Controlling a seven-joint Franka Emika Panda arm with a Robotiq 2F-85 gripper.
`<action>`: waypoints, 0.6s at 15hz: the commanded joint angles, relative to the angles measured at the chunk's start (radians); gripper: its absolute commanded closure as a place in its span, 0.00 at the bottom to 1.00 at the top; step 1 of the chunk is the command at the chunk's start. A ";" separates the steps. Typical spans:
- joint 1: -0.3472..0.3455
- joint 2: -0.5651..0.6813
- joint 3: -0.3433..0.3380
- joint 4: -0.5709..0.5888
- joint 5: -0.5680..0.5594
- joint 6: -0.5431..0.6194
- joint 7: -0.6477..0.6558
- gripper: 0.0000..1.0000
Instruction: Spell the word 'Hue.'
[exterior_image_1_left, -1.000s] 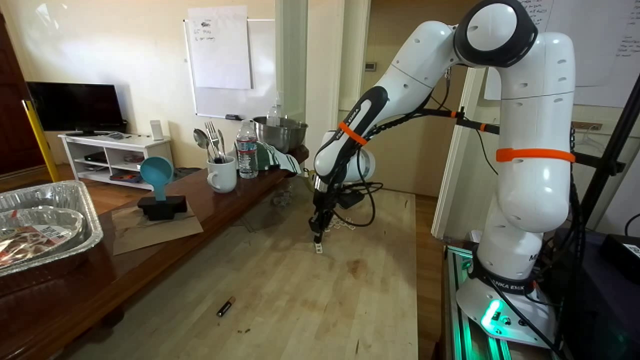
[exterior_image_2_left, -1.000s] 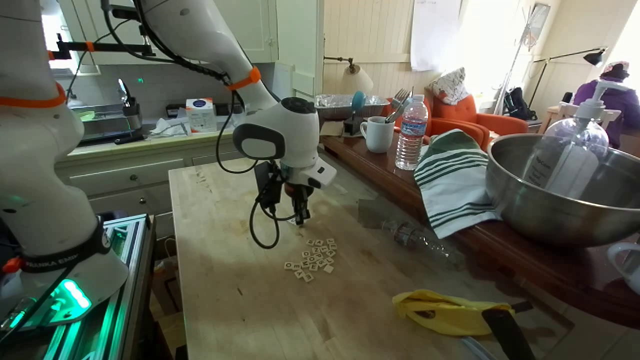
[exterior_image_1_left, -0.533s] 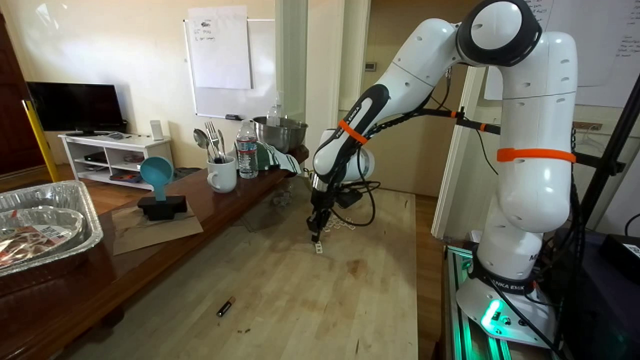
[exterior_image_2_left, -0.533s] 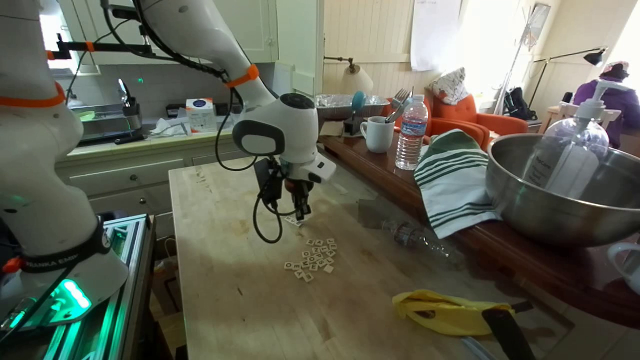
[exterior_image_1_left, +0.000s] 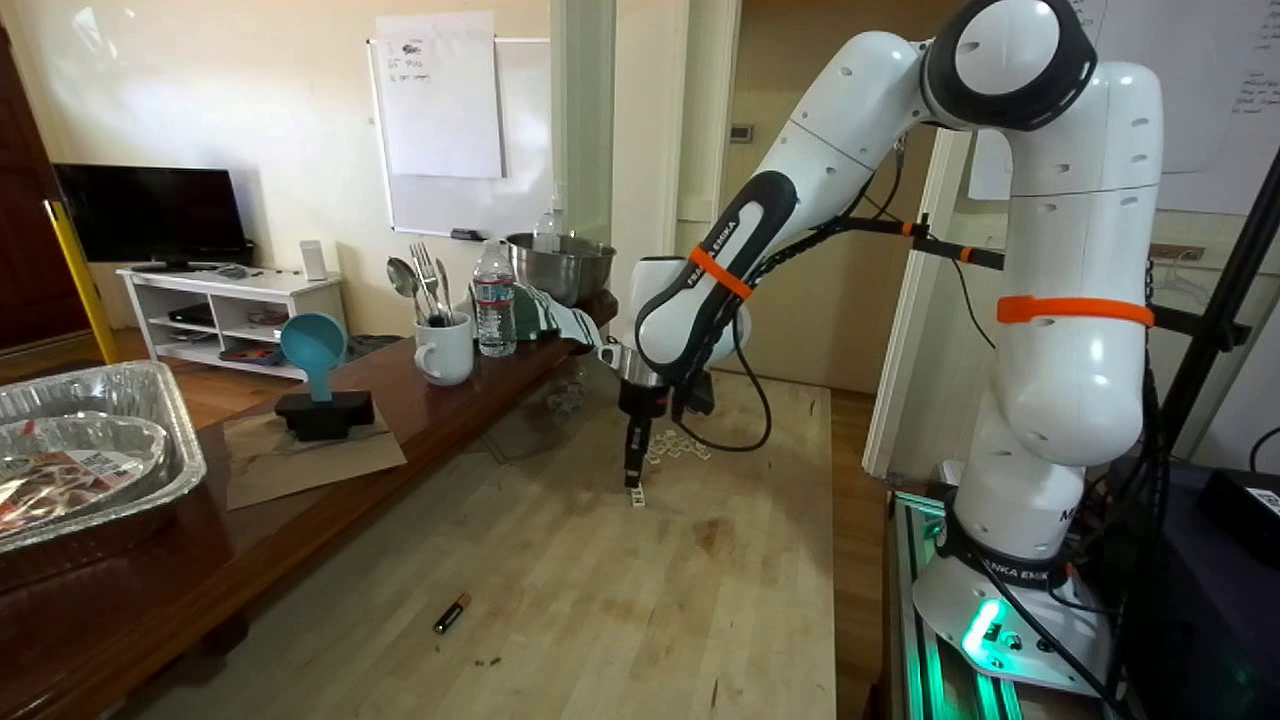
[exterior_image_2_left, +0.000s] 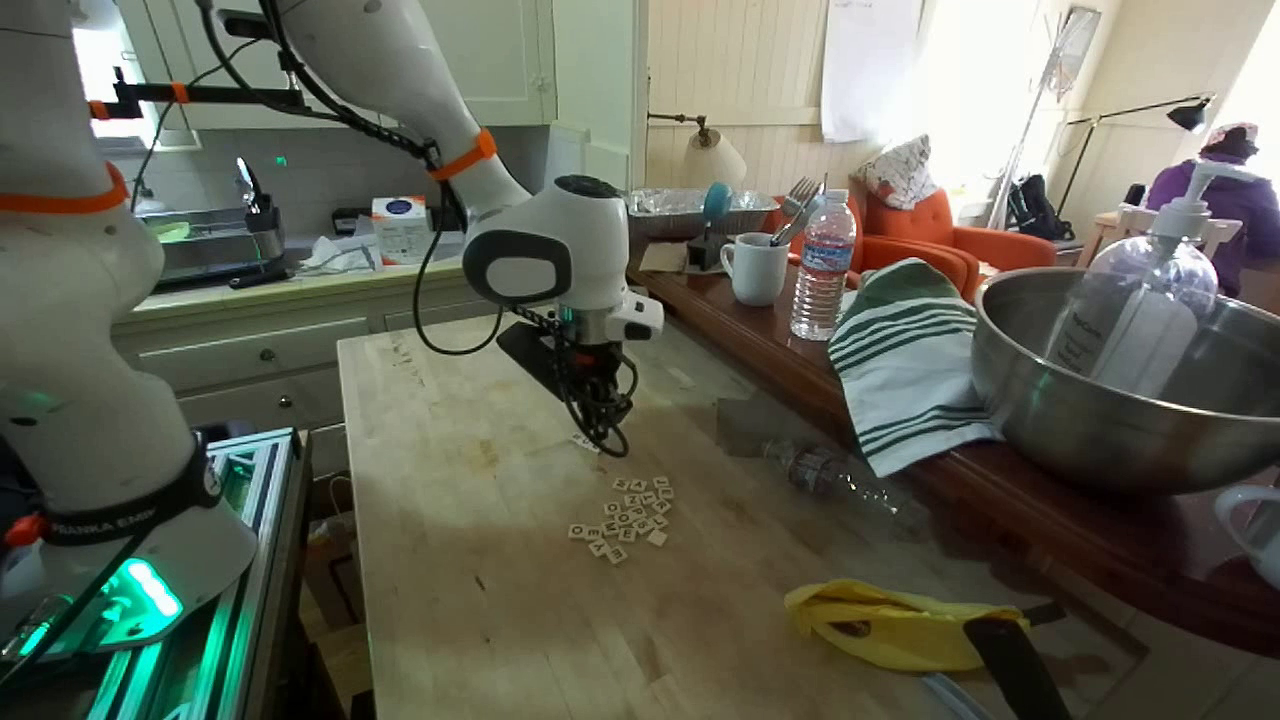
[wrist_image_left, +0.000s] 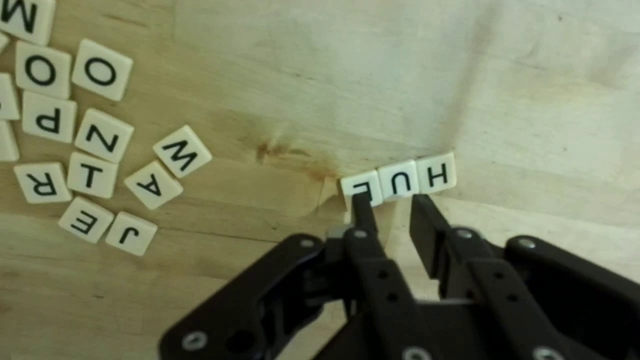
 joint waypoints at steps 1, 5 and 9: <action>0.024 -0.030 -0.016 -0.024 -0.104 -0.008 -0.049 0.42; 0.025 -0.029 -0.006 -0.026 -0.127 0.020 -0.124 0.11; 0.022 -0.032 0.009 -0.026 -0.074 0.030 -0.215 0.00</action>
